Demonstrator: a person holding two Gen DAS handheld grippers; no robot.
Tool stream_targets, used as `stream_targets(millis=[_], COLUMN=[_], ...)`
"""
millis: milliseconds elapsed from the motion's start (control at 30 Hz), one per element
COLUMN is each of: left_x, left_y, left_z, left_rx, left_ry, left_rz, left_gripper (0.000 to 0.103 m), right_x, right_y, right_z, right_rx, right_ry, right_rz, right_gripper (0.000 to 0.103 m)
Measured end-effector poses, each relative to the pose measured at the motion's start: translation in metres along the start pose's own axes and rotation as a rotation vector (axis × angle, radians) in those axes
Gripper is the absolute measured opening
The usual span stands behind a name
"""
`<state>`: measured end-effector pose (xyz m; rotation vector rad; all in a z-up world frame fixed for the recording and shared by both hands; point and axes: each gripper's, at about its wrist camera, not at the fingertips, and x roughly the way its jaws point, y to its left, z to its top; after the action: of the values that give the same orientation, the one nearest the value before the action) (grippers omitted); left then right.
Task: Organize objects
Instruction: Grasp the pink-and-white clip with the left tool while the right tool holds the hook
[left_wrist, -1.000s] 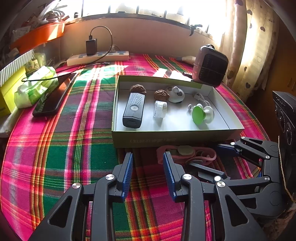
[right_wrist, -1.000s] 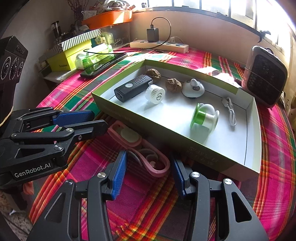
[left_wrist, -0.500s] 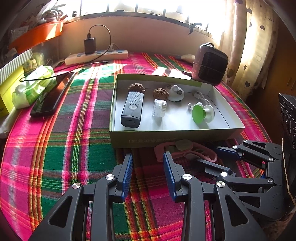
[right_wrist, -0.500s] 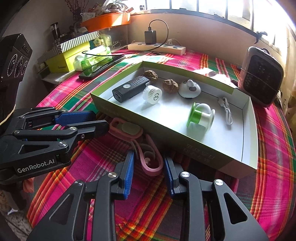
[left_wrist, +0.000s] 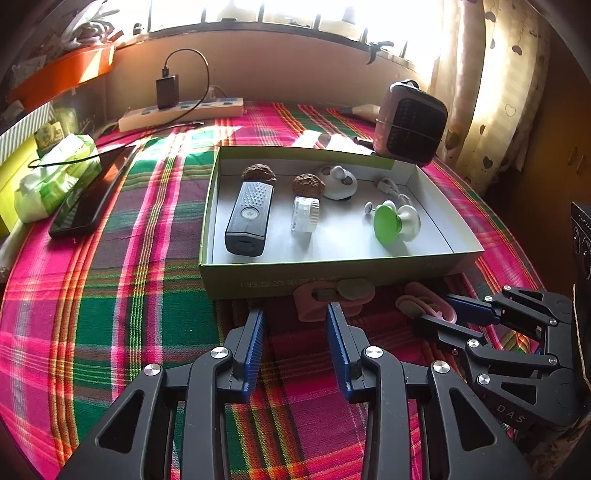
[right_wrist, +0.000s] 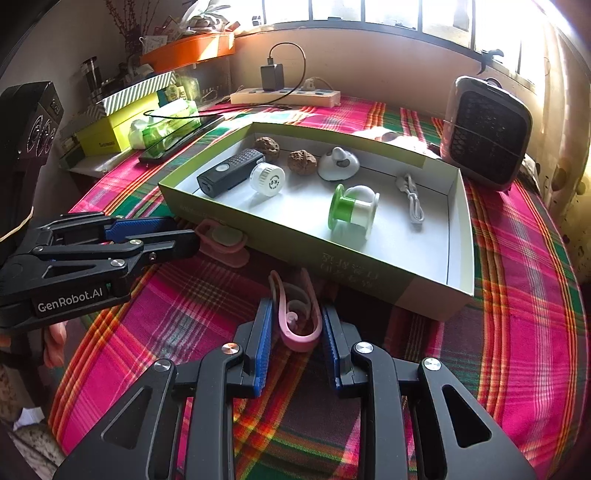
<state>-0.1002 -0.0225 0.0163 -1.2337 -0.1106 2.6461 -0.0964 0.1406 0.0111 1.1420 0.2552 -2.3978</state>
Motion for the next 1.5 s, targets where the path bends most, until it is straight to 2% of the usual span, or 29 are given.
stream_targets(millis=[467,867,1000,1233,1367,1500], left_x=[0.007,0.005,0.002,0.004,0.01,0.017], left_y=[-0.022,-0.055,-0.056,-0.047,-0.056,-0.066], left_z=[0.001,-0.009,-0.009,0.001,0.005,0.004], left_rx=[0.072,0.151,0.166,0.167,0.226,0.262], left_ry=[0.021,0.056,0.046,0.021,0.022,0.047], left_rz=[-0.055,-0.157,-0.151,-0.077,-0.079,-0.087], left_gripper=[0.032,0.032,0.032,0.032,0.038,0.038], right_x=[-0.01,-0.016,-0.018,-0.021,-0.021,-0.022], right_y=[-0.013,-0.025,-0.028,-0.036,-0.038,-0.04], right_z=[-0.011,-0.017,-0.019,-0.022,-0.022,-0.022], right_rx=[0.045,0.071,0.071,0.086,0.088,0.09], right_ry=[-0.007,-0.01,-0.006,-0.007,-0.006,-0.006], right_rz=[-0.031,-0.044,-0.061,-0.068,-0.069,-0.069], right_gripper=[0.027,0.027,0.027,0.027,0.027,0.027])
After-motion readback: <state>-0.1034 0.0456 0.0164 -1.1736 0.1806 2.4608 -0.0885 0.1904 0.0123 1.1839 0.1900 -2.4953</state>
